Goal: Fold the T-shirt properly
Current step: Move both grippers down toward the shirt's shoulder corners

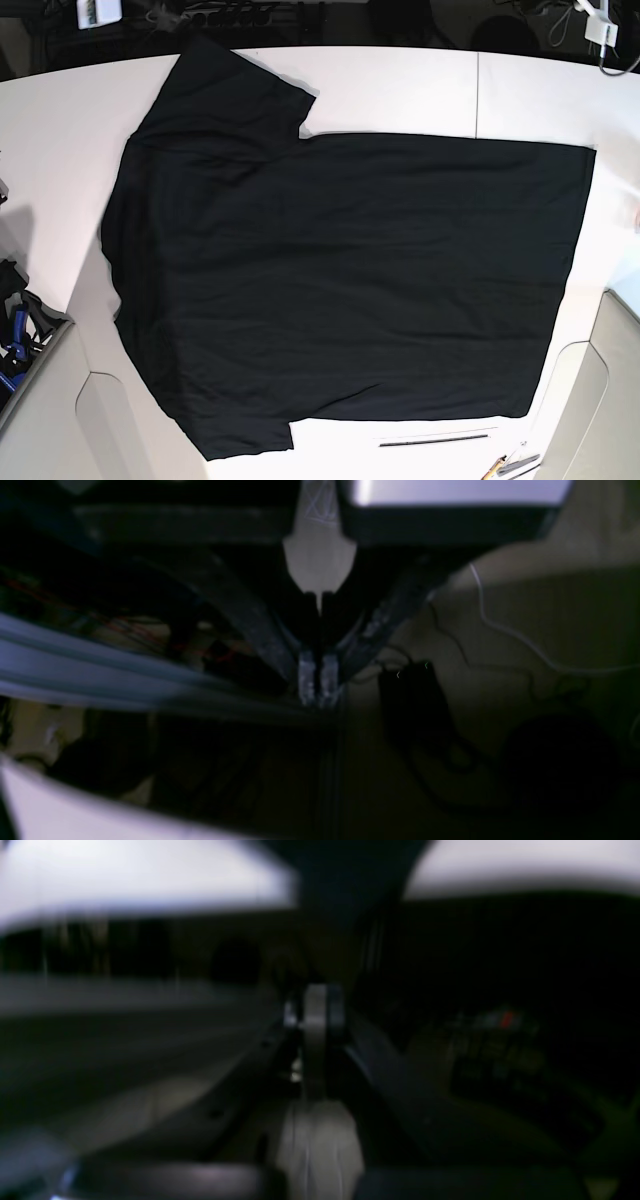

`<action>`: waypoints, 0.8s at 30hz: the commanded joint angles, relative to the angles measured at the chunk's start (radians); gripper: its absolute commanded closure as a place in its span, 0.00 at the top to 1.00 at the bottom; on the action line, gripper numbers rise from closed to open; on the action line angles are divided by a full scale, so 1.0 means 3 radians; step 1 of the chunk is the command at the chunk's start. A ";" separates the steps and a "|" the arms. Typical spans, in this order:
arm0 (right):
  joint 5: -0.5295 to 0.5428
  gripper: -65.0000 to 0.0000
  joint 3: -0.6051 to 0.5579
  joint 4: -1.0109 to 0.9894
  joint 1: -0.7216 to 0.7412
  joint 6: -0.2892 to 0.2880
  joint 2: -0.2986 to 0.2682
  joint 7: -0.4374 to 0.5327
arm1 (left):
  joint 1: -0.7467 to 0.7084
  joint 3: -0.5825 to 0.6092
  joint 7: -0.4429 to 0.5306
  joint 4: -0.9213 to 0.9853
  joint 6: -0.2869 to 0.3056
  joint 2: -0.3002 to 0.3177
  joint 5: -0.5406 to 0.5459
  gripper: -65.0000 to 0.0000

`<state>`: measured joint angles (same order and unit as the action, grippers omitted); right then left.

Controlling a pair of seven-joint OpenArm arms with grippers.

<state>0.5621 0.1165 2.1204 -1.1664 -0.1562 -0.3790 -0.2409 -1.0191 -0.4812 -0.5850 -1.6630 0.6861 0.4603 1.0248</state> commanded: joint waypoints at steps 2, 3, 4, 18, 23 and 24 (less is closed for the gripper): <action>0.0106 0.00 0.0189 0.0153 0.0048 0.0008 0.0141 -0.0025 | -0.0056 -0.0114 -0.0013 -0.0114 0.0040 0.0027 0.0184 0.00; 0.0141 0.00 0.0280 0.0168 0.0112 0.0029 0.0216 -0.0069 | -0.0055 -0.0145 -0.0010 -0.0146 0.0040 0.0027 0.0230 0.00; 0.0179 0.00 0.0373 0.0165 0.0188 0.0075 0.0282 -0.0111 | -0.0053 -0.0164 -0.0011 -0.0178 0.0040 0.0027 0.0273 0.00; -0.0827 0.00 0.1357 0.0102 0.1480 0.0187 0.0891 -0.0150 | 0.0275 -0.0168 -0.0112 -0.0244 0.0040 0.0008 0.0334 0.00; -0.1147 0.13 0.1356 0.0099 0.1701 0.0187 0.0942 -0.0401 | 0.0407 -0.0168 -0.0205 -0.0245 0.0040 0.0000 0.0334 0.00; -0.1166 0.25 0.1356 0.0094 0.1731 0.0187 0.0941 -0.0412 | 0.0426 -0.0168 -0.0211 -0.0245 0.0040 0.0001 0.0334 0.00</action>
<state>0.2115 0.5171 2.1349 -0.6426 -0.1043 -0.0879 -0.3901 -0.8822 -0.5232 -0.6598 -1.7245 0.6857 0.4484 1.1065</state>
